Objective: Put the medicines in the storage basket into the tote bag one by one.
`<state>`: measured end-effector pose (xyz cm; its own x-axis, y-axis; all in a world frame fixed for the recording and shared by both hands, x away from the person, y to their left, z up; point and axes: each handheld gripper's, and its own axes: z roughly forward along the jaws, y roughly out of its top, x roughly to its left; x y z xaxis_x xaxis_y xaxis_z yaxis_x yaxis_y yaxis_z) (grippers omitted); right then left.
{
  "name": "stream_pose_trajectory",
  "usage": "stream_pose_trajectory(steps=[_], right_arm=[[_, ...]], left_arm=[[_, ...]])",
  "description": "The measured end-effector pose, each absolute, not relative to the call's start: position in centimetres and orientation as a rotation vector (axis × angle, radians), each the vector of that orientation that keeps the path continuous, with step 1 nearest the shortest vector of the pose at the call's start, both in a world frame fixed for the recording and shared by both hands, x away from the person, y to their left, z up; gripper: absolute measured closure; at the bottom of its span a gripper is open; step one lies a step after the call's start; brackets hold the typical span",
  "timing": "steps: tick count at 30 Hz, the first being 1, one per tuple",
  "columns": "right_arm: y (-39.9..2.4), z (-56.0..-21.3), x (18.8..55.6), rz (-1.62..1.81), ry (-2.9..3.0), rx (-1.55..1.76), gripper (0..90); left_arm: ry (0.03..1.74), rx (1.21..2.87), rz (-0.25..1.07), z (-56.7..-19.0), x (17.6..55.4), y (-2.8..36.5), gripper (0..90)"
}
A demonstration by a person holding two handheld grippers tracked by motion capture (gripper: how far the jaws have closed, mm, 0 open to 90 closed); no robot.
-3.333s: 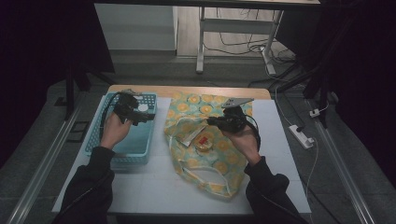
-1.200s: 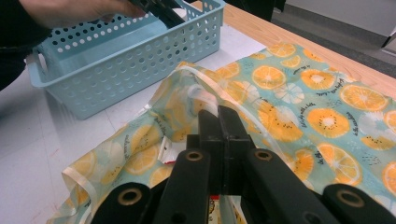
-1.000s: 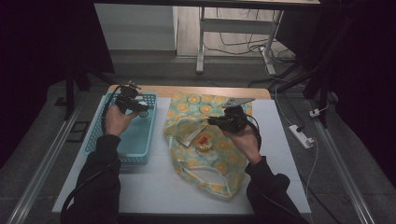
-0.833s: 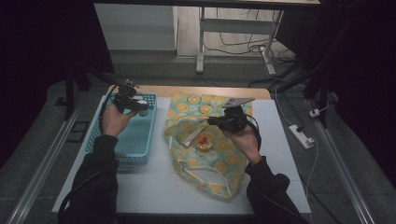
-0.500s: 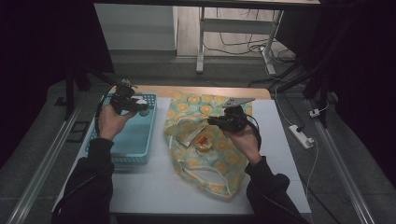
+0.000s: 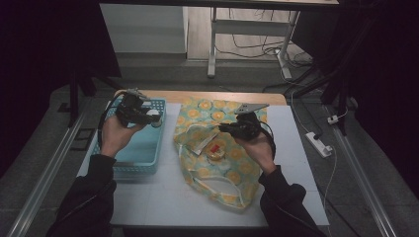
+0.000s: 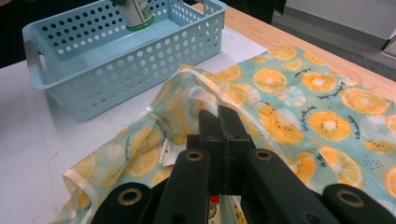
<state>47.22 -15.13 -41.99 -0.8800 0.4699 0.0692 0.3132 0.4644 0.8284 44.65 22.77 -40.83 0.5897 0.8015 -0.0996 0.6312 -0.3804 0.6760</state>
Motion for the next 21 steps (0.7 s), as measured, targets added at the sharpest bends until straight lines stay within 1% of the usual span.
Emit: stream_pose_trajectory(steps=[12, 21], right_arm=[[-15.2, -41.9, 47.2, 1.383, 2.537, 0.687, 90.0], [-15.1, -41.9, 47.1, 1.390, 2.534, 0.677, 90.0]], left_arm=[[1.020, 2.158, 0.288, -40.0, 42.4, 20.4, 50.3], [0.921, 2.183, 0.257, -40.3, 40.8, 17.8, 50.3]])
